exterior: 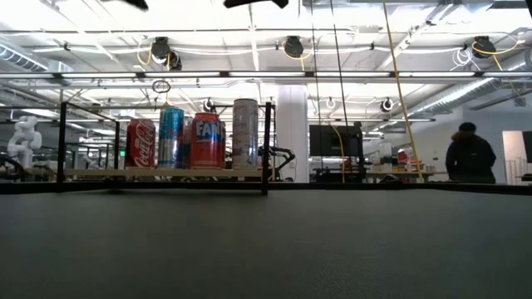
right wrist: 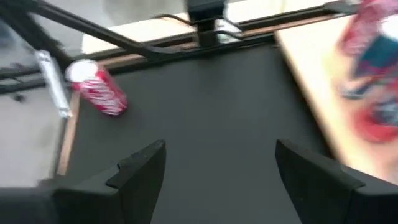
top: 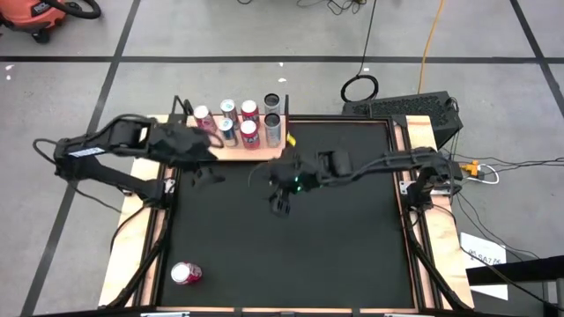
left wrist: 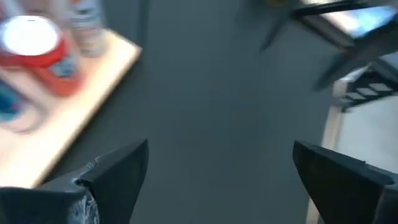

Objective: Place canned beverage on shelf
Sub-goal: Put the red-white soda can aligned with the other red-white soda can on the shelf

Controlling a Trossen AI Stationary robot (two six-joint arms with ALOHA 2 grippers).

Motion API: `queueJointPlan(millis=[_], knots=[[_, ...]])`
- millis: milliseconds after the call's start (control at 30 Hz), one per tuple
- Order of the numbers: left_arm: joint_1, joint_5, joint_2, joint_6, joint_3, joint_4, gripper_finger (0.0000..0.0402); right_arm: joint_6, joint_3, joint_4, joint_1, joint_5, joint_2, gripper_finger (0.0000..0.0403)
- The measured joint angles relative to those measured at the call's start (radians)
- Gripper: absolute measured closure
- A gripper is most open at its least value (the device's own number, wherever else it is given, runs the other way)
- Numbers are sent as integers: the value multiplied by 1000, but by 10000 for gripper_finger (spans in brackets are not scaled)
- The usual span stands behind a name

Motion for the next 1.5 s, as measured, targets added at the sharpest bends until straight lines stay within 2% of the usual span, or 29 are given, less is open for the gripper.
queueJointPlan(millis=[133, 300, 533, 633, 800, 933, 1067, 1167, 1333, 1500], knots=[[-132, -4, -4, -78, 52, -1, 8, 54, -112, 175, 41, -13, 0, 115], [-291, -17, 8, -131, 58, -22, 8, 98, -252, 363, 71, 16, 0, 115], [-573, -10, 56, -239, 56, -157, 8, 253, -361, 773, 117, 31, 46, 115], [-726, -51, 65, -346, 21, -159, 8, 334, -362, 862, 143, 95, 101, 115], [-1001, -145, 69, -573, -91, -91, 8, 469, -361, 978, 206, 284, 185, 115], [-1151, -178, 101, -718, -190, -13, 8, 548, -361, 1026, 272, 391, 254, 115], [-1211, -176, 160, -817, -248, -3, 8, 624, -361, 1042, 315, 482, 294, 115], [-1224, -178, 210, -827, -252, 5, 8, 659, -361, 1035, 334, 516, 306, 115], [-1232, -184, 290, -754, -252, 12, 8, 654, -361, 1028, 341, 521, 306, 115], [-1231, -204, 339, -752, -252, 76, 8, 654, -361, 1041, 339, 523, 306, 115]])
